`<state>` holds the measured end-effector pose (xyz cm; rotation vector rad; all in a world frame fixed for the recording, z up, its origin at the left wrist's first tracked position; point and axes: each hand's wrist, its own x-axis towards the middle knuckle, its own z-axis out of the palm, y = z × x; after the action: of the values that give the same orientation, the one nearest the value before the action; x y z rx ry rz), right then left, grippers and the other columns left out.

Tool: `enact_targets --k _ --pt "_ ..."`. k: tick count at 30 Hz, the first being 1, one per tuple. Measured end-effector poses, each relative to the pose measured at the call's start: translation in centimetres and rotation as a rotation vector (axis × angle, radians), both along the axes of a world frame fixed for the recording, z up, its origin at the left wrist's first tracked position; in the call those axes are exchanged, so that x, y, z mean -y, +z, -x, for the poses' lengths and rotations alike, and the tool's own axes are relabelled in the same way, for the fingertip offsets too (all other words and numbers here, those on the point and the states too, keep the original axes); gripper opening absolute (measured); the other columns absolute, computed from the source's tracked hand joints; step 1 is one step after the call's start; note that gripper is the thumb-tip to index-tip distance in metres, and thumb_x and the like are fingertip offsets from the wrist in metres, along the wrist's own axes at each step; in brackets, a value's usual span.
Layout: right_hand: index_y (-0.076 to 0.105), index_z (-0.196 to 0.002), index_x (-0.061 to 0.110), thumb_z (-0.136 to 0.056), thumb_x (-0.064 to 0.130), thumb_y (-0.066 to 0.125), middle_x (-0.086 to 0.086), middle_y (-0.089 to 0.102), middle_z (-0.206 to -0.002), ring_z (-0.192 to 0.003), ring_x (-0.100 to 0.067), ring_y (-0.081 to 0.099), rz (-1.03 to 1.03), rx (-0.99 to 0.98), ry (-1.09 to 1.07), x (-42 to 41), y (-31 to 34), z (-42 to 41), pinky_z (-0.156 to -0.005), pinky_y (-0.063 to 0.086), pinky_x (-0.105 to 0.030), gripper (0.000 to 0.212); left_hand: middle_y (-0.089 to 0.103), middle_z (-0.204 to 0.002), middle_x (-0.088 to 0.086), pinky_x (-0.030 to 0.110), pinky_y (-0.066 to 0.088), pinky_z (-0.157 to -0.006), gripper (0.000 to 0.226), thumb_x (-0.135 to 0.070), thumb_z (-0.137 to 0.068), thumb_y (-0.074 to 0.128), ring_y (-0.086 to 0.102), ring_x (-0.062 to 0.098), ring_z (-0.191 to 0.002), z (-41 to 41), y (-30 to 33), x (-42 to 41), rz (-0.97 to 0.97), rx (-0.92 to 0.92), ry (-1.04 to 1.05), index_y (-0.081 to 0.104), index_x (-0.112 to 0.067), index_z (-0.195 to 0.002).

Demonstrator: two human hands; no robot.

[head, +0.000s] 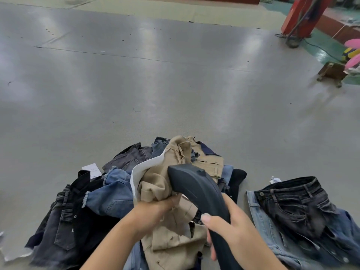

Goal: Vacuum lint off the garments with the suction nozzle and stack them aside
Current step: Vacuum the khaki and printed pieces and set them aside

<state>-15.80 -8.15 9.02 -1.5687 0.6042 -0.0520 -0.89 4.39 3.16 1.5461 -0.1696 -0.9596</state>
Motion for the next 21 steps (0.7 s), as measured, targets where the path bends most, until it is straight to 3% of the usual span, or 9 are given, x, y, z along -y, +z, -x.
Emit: enact_targets --k 4,6,8,10,12,15,17,20,21 --pt "0.062 -0.087 0.036 -0.070 0.035 0.065 -0.008 0.058 -0.058 -0.042 -0.028 0.053 -0.096 0.029 -0.054 -0.1 0.0 -0.7 -0.044 0.046 -0.031 0.017 0.074 -0.100 0.006 0.032 0.053 -0.087 0.015 -0.012 -0.083 0.073 0.067 0.020 -0.099 -0.3 0.0 -0.1 -0.045 0.025 0.033 0.072 -0.014 -0.098" --pt "0.062 -0.087 0.033 -0.073 0.034 0.068 -0.008 0.059 -0.057 -0.042 -0.029 0.055 -0.060 0.039 -0.150 0.3 -0.1 -1.1 -0.043 0.046 -0.031 0.015 0.074 -0.096 -0.001 0.024 0.053 -0.083 0.016 -0.014 -0.083 0.073 0.067 0.010 -0.096 0.1 -0.2 -0.2 -0.094 0.059 -0.025 0.069 -0.016 -0.098" --pt "0.058 -0.091 0.022 -0.083 0.027 0.068 -0.012 0.058 -0.060 -0.043 -0.029 0.057 -0.016 0.040 -0.274 1.5 -0.1 -1.4 -0.043 0.047 -0.032 0.014 0.075 -0.083 -0.007 0.015 0.052 -0.069 0.010 -0.013 -0.084 0.071 0.068 0.002 -0.081 0.9 -0.2 -0.3 -0.104 0.058 -0.090 0.070 -0.014 -0.094" --pt "0.055 -0.095 0.014 -0.086 0.022 0.064 -0.014 0.058 -0.062 -0.045 -0.031 0.058 -0.007 0.029 -0.315 3.1 0.3 -1.1 -0.043 0.047 -0.032 0.015 0.076 -0.090 0.001 0.024 0.055 -0.077 0.016 -0.012 -0.083 0.072 0.070 0.011 -0.088 1.2 -0.4 -0.3 -0.080 0.022 -0.056 0.070 -0.008 -0.098" --pt "0.056 -0.097 0.016 -0.081 0.026 0.070 -0.013 0.058 -0.061 -0.046 -0.032 0.057 -0.036 0.020 -0.256 3.9 0.8 -0.4 -0.043 0.047 -0.031 0.024 0.074 -0.101 0.008 0.036 0.054 -0.089 0.020 -0.007 -0.086 0.067 0.069 0.022 -0.098 0.8 -0.3 0.0 -0.025 -0.053 0.025 0.069 -0.006 -0.106" --pt "0.060 -0.095 0.032 -0.071 0.033 0.072 -0.009 0.060 -0.059 -0.046 -0.031 0.057 -0.048 -0.026 -0.052 2.9 0.9 0.4 -0.044 0.047 -0.031 0.027 0.072 -0.106 0.010 0.041 0.053 -0.093 0.025 -0.011 -0.088 0.066 0.067 0.026 -0.101 -0.2 -0.3 0.4 -0.058 -0.088 0.100 0.067 -0.007 -0.112" --pt "0.058 -0.097 0.037 -0.070 0.036 0.066 -0.005 0.061 -0.060 -0.046 -0.028 0.058 -0.050 -0.069 0.056 1.9 0.4 0.5 -0.047 0.048 -0.032 0.028 0.073 -0.100 0.010 0.039 0.055 -0.087 0.024 -0.014 -0.087 0.068 0.068 0.026 -0.095 -0.2 -0.6 0.6 -0.113 -0.069 0.108 0.067 -0.007 -0.110" --pt "0.058 -0.100 0.035 -0.069 0.042 0.065 0.003 0.063 -0.065 -0.050 -0.013 0.058 0.013 -0.107 0.076 1.1 -0.5 0.1 -0.056 0.048 -0.033 0.033 0.074 -0.082 0.004 0.024 0.056 -0.064 0.005 -0.013 -0.087 0.068 0.069 0.015 -0.075 0.4 -0.7 0.9 -0.185 0.017 0.052 0.070 -0.014 -0.091" --pt "0.059 -0.096 0.035 -0.069 0.042 0.065 0.005 0.063 -0.065 -0.050 -0.010 0.058 0.022 -0.100 0.046 1.1 -0.6 -0.1 -0.057 0.047 -0.032 0.029 0.073 -0.084 0.005 0.026 0.057 -0.066 0.004 -0.014 -0.088 0.067 0.069 0.015 -0.076 0.8 -0.9 1.0 -0.181 0.030 0.018 0.069 -0.015 -0.091"
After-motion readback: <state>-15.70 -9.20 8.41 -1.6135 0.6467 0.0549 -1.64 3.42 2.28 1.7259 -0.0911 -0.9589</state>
